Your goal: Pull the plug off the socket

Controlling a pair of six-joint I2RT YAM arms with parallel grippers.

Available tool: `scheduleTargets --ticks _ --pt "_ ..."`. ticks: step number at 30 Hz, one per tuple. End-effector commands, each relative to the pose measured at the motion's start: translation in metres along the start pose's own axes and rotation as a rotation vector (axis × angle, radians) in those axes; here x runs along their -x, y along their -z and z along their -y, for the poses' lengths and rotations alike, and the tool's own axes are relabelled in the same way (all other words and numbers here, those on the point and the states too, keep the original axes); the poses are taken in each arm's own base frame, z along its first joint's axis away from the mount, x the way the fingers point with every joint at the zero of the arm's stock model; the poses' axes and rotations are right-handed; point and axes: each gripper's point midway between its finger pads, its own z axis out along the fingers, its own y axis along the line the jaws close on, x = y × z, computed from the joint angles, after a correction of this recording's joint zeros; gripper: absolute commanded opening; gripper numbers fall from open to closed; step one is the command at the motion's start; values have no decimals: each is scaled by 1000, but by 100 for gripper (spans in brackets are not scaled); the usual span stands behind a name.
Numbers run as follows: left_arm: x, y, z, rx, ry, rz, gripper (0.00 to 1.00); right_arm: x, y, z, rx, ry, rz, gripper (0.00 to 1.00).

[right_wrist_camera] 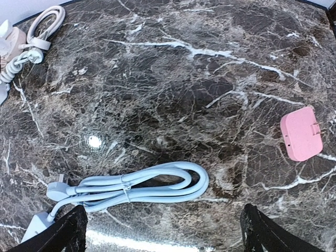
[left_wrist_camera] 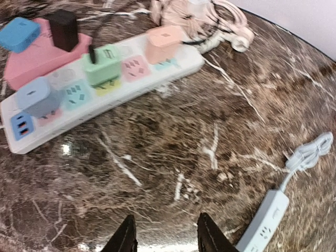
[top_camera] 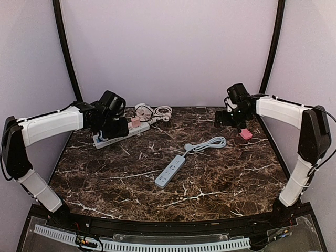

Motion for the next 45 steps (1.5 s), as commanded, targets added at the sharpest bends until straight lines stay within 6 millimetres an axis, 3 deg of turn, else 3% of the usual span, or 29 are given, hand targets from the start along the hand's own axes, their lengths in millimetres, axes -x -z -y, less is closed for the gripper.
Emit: scheduleTargets --ticks 1,6,17,22,31,38,45 --pt "24 18 -60 257 79 91 46 -5 13 -30 107 3 35 99" --pt "42 9 -95 346 166 124 56 -16 20 -50 155 26 41 99" --pt "74 -56 -128 369 229 42 63 -37 31 -70 209 58 21 99" --pt "76 -83 -139 369 246 -8 63 -41 35 -69 210 55 22 99" --pt "73 -103 -151 392 258 -43 63 -44 37 -69 215 52 17 99" --pt "65 -107 -152 392 255 -65 57 -48 33 -70 220 53 7 99" --pt "63 -103 -147 366 224 -92 32 -50 30 -76 227 61 -1 99"
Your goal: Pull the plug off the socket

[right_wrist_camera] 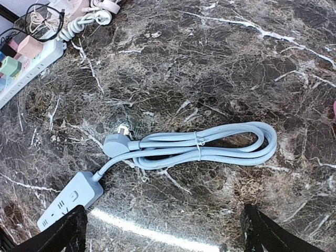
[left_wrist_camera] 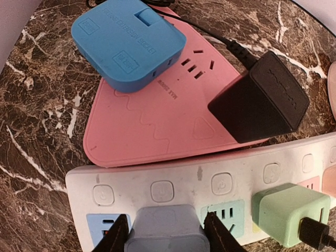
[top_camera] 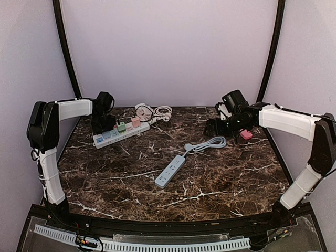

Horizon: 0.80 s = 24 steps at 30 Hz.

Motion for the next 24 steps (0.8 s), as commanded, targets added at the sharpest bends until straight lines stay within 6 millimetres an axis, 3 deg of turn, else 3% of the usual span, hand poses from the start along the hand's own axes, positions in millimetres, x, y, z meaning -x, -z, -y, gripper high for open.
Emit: scheduleTargets --ticks 1,4,9,19,24 --pt "-6 9 2 -32 -37 -35 30 0 -4 -9 22 4 5 99" --pt "-13 19 8 -76 -58 -54 23 -1 -7 -14 27 13 -2 98" --pt "-36 40 24 -157 -126 -88 21 -3 -17 -35 50 41 -22 99" --pt "-113 78 65 -267 -276 -160 21 -13 -42 -119 197 120 -70 99" --pt "-147 90 77 -291 -314 -185 21 -23 -55 -146 228 128 -95 98"
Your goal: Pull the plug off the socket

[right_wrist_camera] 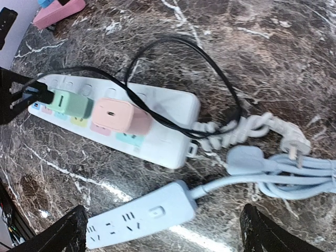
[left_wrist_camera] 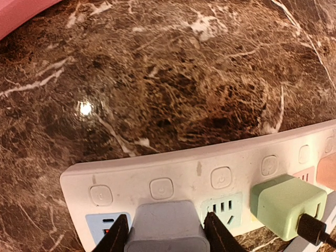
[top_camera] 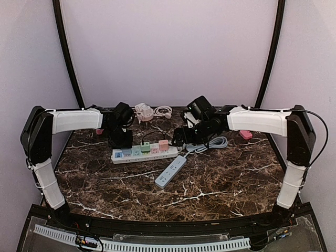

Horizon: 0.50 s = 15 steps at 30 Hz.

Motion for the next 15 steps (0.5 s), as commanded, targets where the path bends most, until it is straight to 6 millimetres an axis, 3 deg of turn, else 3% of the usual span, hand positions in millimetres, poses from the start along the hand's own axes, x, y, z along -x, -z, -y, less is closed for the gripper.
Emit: scheduleTargets --ticks 1,5,15 --pt "-26 19 25 -74 -9 -21 21 4 -14 -29 60 -13 10 97" --pt "-39 18 31 -72 -19 -26 21 -1 -21 -38 69 -16 0 93" --pt "-45 14 35 -73 -18 -25 21 7 -51 -42 5 -23 8 77"
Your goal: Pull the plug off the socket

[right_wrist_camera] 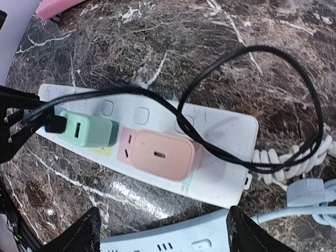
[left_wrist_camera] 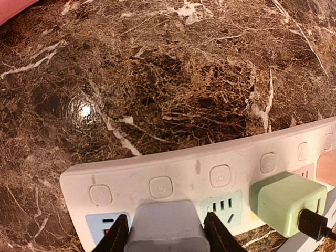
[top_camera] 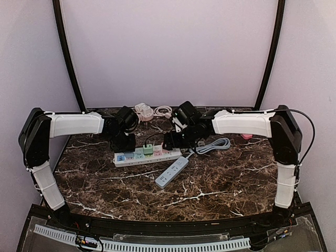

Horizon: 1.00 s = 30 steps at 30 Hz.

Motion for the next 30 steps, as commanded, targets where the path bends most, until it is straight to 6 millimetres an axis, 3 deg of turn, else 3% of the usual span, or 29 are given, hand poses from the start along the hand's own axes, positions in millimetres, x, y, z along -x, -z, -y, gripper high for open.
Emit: scheduleTargets --ticks 1,15,18,30 --pt "-16 7 14 -67 -10 -42 21 15 -16 -2 -30 -16 44 76" --pt "-17 7 16 -75 -10 -43 21 33 -19 17 -5 -163 119 53" --pt "-15 8 16 -74 -11 -39 21 28 -27 20 -17 -162 91 46" --pt "-6 14 25 -84 -37 -19 20 -5 -52 18 -37 -130 4 44"
